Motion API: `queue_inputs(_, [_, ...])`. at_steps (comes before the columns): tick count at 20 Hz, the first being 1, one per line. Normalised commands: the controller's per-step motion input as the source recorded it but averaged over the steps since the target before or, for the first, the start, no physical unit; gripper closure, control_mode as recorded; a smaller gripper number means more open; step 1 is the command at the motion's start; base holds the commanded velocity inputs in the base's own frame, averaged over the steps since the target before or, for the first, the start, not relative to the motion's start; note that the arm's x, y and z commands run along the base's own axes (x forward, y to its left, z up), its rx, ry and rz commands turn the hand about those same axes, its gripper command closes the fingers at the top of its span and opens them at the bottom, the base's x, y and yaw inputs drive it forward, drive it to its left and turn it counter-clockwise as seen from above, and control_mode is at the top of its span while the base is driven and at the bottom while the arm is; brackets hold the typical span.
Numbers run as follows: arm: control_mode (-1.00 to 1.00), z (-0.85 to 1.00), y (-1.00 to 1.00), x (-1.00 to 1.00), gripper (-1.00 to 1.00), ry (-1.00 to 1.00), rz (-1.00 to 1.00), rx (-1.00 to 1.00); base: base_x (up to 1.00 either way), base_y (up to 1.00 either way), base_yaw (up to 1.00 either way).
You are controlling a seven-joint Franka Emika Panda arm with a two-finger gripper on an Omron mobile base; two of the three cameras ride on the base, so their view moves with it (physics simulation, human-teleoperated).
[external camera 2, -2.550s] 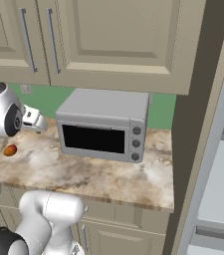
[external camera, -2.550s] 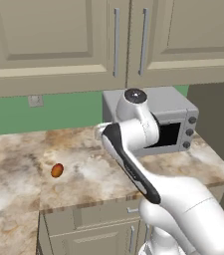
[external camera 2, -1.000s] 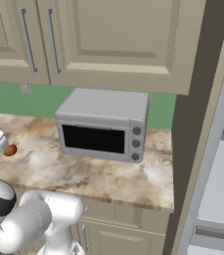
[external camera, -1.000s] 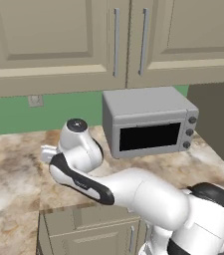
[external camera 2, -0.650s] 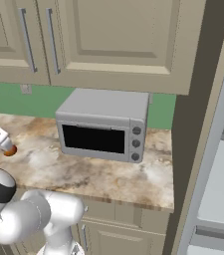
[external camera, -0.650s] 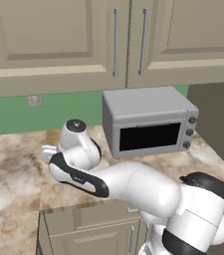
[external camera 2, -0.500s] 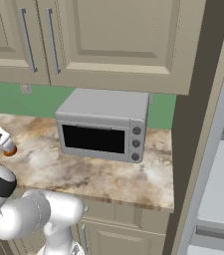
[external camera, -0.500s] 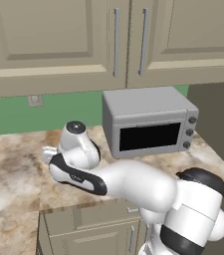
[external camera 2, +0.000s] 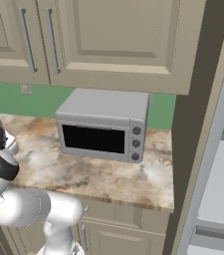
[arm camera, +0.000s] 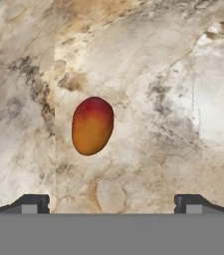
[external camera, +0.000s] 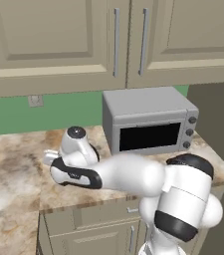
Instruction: Place the mango in the correct fridge rack based on whether it is a fruit or vegetable. Finally, close the fridge door.
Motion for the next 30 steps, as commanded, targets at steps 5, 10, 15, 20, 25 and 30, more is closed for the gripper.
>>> queue_inputs(5, [-1.00, -0.26, 0.03, 0.19, -1.00, 0.00, 0.00, 0.00, 0.00, 0.00, 0.00])
queue_inputs(10, [-1.00, -0.23, 0.14, 0.19, -1.00, 0.01, 0.00, 0.00, 0.00, 0.00, 0.00])
queue_inputs(15, [-1.00, -0.16, 0.27, 0.20, -1.00, 0.01, 0.00, 0.00, 0.00, 0.00, 0.00])
queue_inputs(20, [-1.00, -0.12, 0.19, 0.19, -1.00, 0.00, 0.00, 0.00, 0.00, 0.00, 0.00])
queue_inputs(25, [-1.00, -0.09, 0.11, 0.18, -1.00, 0.00, 0.00, 0.00, 0.00, 0.00, 0.00])
queue_inputs(30, [-1.00, -0.13, 0.16, 0.19, -1.00, 0.00, 0.00, 0.00, 0.00, 0.00, 0.00])
